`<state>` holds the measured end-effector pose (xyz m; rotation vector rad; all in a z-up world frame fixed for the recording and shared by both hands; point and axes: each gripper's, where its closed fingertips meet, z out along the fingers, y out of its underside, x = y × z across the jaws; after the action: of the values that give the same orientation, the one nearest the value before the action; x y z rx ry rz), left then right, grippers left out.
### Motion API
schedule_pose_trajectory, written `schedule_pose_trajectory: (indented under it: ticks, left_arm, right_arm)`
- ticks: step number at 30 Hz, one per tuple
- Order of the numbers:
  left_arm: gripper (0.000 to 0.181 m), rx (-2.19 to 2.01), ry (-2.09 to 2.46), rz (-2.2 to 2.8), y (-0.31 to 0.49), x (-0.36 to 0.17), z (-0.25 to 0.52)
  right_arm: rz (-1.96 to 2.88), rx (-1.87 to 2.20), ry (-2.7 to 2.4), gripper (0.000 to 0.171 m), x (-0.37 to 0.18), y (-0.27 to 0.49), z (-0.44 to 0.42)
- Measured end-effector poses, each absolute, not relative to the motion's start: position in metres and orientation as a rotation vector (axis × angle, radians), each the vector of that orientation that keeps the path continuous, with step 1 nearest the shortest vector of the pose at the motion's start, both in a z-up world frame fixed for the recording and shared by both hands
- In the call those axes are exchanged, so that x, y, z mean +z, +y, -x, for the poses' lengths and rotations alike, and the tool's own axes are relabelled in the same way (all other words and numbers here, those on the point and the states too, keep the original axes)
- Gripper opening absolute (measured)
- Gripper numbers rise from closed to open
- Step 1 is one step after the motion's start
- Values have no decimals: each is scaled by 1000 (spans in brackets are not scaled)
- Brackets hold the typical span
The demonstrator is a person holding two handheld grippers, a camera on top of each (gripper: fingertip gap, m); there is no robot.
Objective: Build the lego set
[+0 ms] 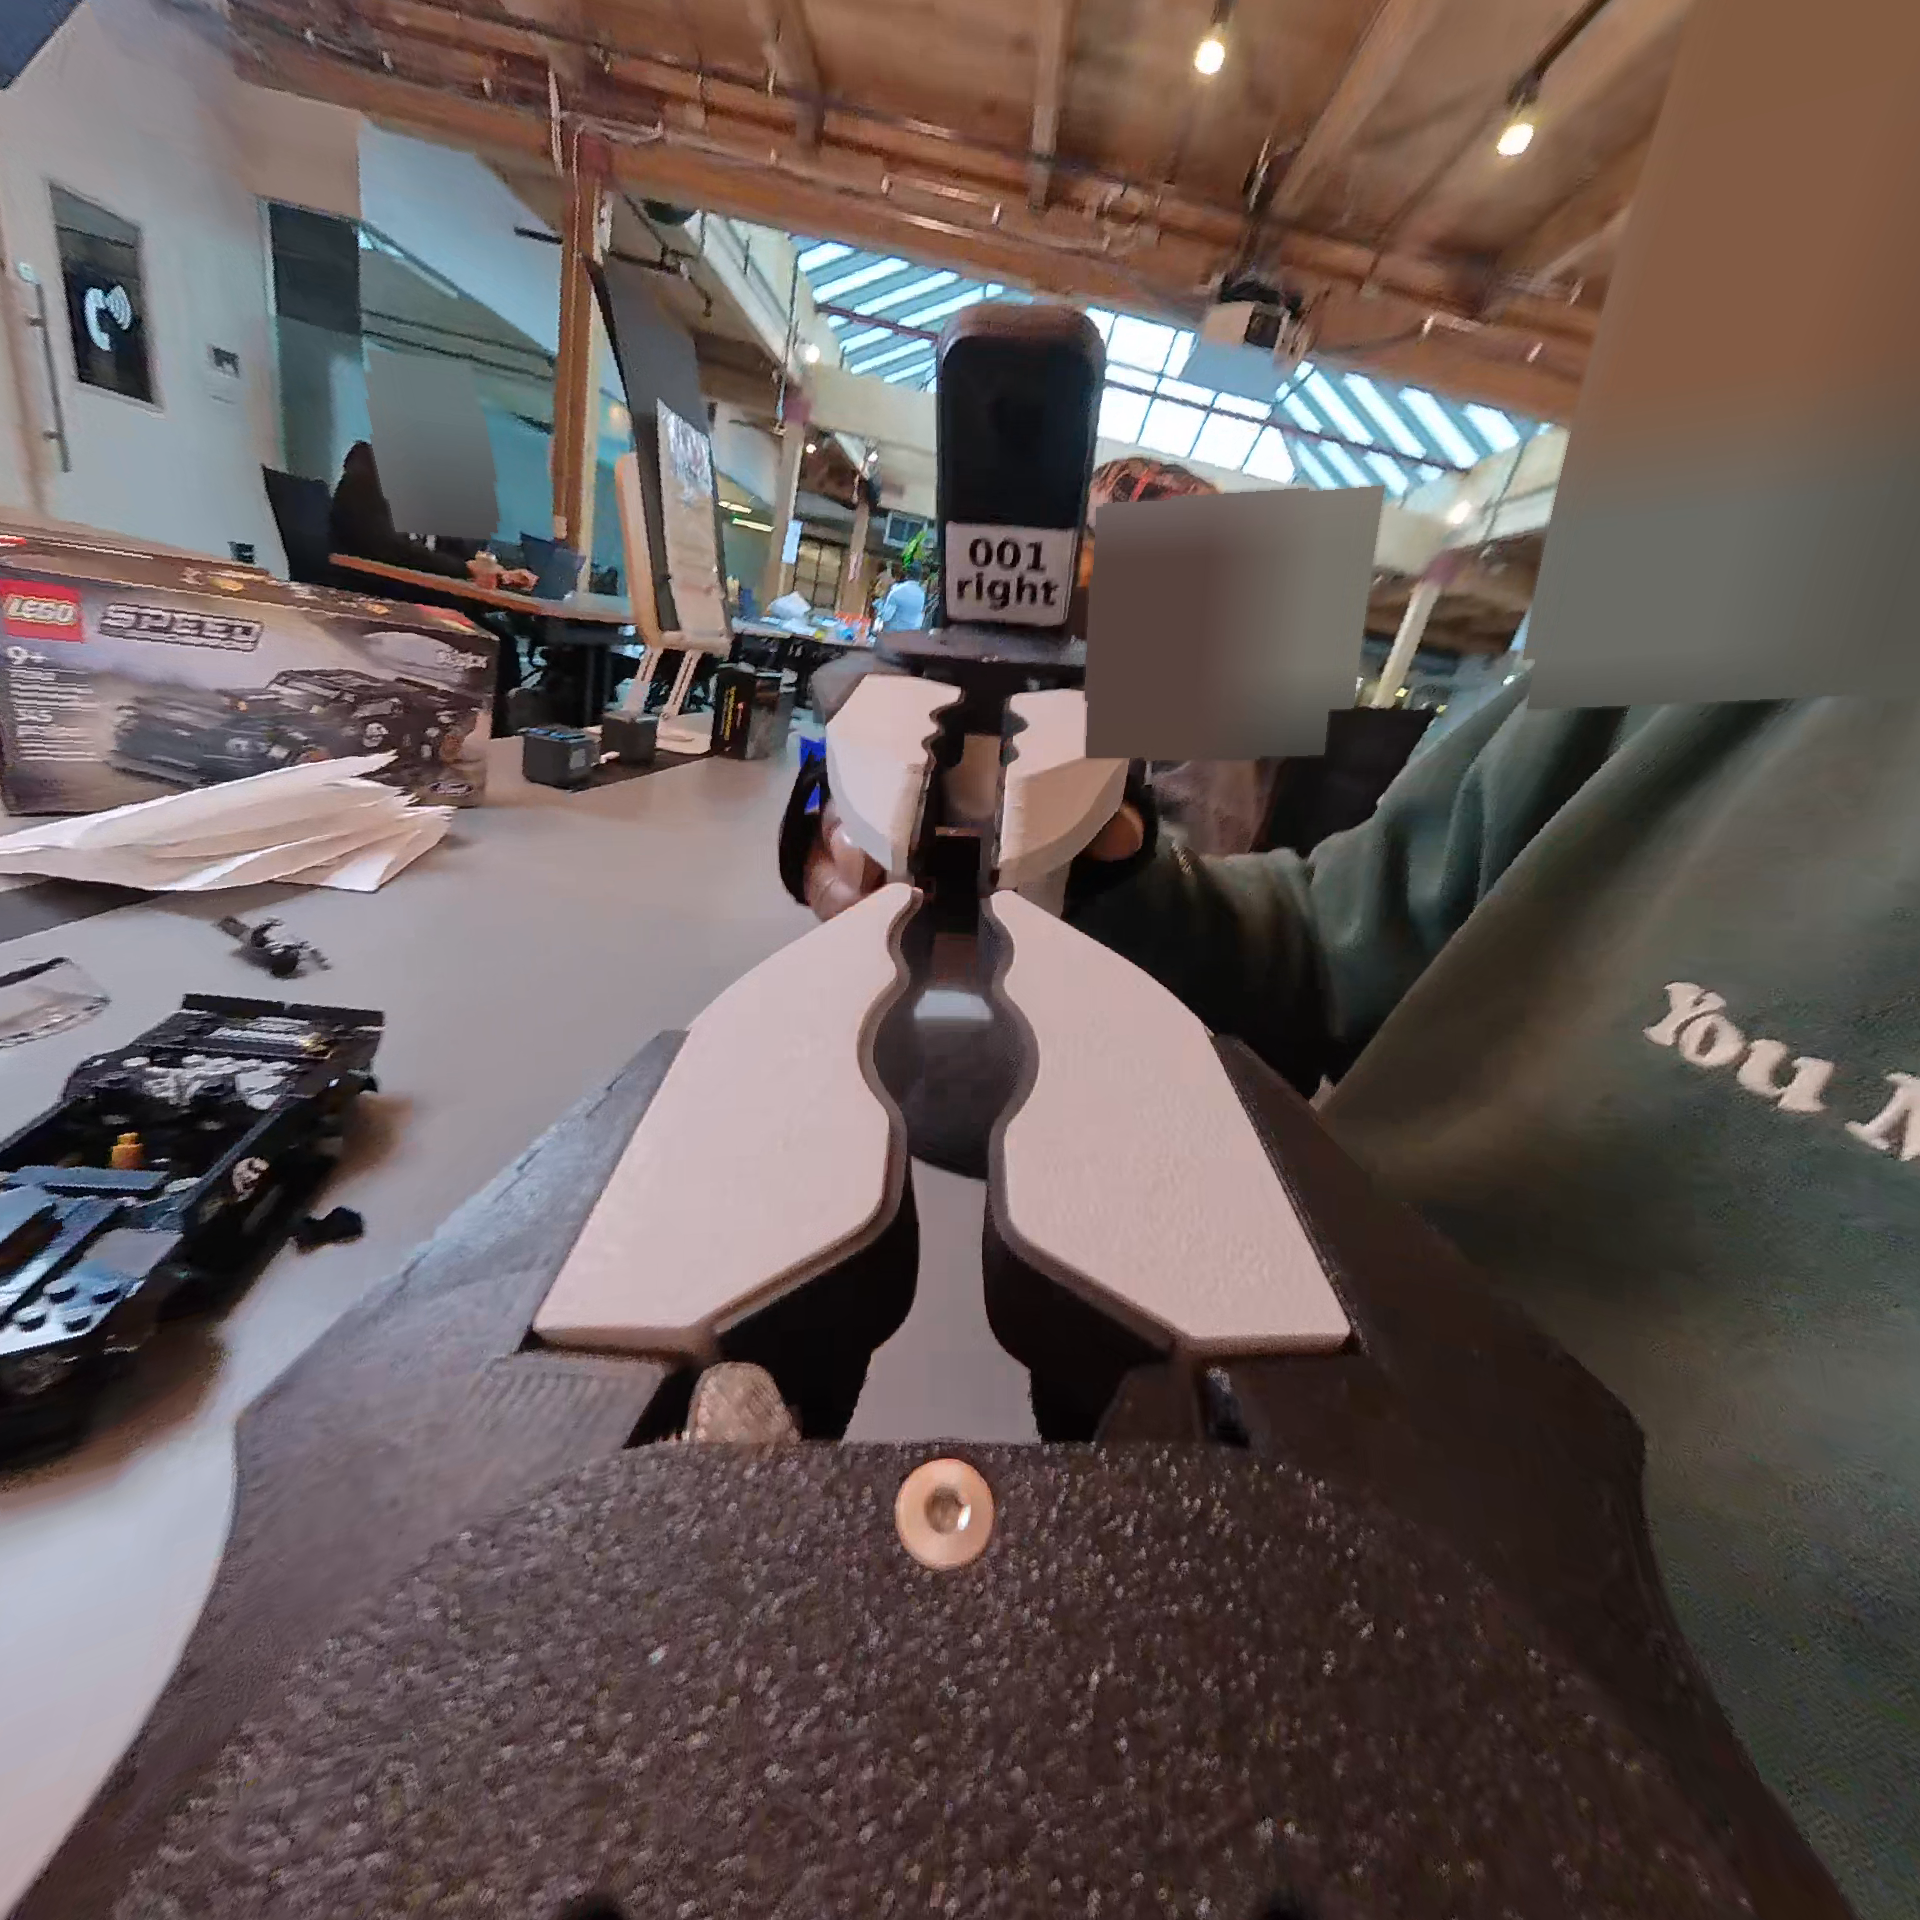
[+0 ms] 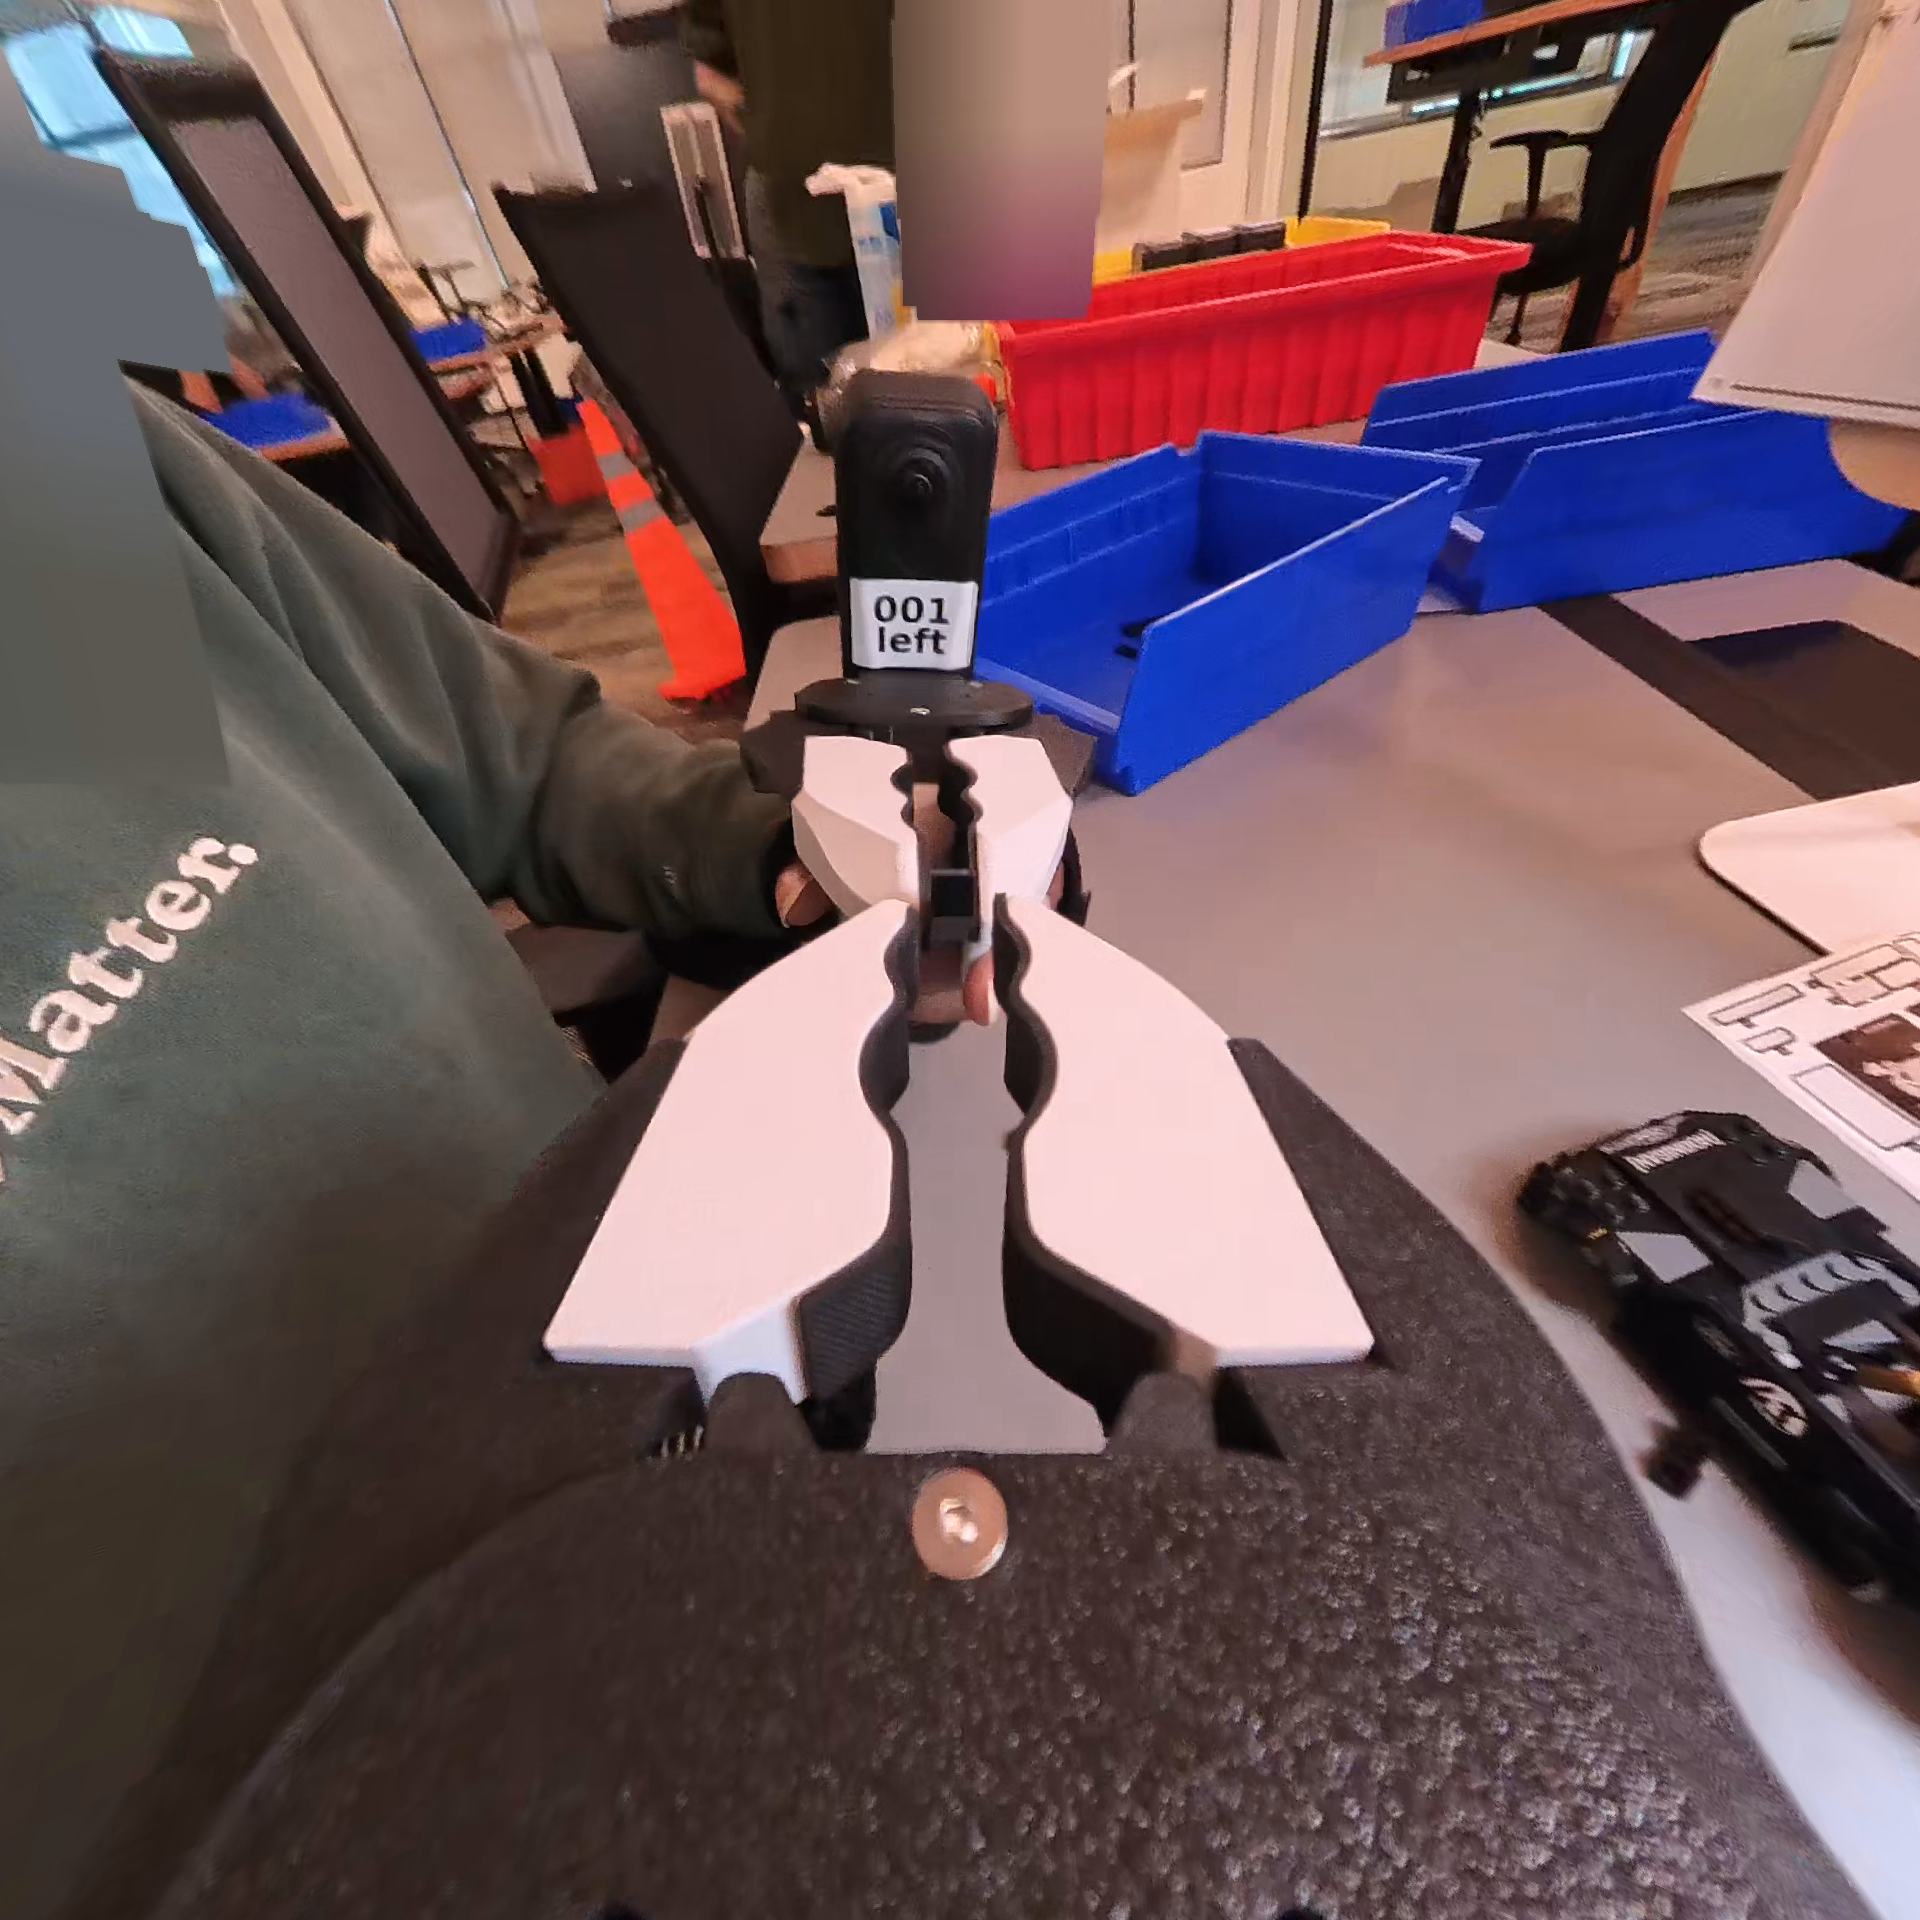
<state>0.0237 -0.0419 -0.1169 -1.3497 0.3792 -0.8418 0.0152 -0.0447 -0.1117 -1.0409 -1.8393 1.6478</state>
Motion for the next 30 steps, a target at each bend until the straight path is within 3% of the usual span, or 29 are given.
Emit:
schedule_pose_trajectory:
  ticks: [30]
  left_arm:
    - [8,-845,349,1372,-39,-121,-21]
  right_arm:
    - [1213,1782,-1760,8,-117,-43,-10]
